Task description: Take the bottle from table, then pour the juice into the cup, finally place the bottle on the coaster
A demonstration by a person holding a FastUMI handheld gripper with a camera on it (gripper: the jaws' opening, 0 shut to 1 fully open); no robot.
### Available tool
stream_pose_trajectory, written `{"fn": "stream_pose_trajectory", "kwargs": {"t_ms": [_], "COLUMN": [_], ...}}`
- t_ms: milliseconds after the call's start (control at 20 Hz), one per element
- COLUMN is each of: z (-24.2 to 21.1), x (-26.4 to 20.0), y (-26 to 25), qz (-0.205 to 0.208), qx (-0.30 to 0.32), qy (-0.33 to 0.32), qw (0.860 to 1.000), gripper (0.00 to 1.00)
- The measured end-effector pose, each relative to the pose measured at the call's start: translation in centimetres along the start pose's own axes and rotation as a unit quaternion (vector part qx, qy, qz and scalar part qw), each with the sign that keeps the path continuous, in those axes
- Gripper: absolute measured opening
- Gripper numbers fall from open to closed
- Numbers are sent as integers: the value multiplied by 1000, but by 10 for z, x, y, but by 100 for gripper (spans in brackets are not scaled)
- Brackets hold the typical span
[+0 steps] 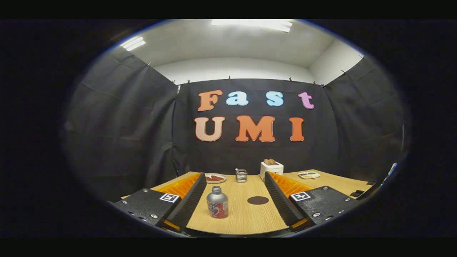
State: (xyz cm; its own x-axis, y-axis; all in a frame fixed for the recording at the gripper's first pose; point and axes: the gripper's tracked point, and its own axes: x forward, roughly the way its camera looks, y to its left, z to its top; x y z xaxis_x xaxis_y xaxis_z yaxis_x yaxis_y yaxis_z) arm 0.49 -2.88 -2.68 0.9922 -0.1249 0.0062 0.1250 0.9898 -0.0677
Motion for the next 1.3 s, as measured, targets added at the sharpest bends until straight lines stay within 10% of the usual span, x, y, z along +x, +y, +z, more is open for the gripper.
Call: {"fn": "stream_pose_trajectory", "kwargs": {"t_ms": [1300], "z": [-202], "x": [85], "y": [53], "qz": [28], "qx": [-13], "qy": [163], "qw": [986], "gripper": [82]}}
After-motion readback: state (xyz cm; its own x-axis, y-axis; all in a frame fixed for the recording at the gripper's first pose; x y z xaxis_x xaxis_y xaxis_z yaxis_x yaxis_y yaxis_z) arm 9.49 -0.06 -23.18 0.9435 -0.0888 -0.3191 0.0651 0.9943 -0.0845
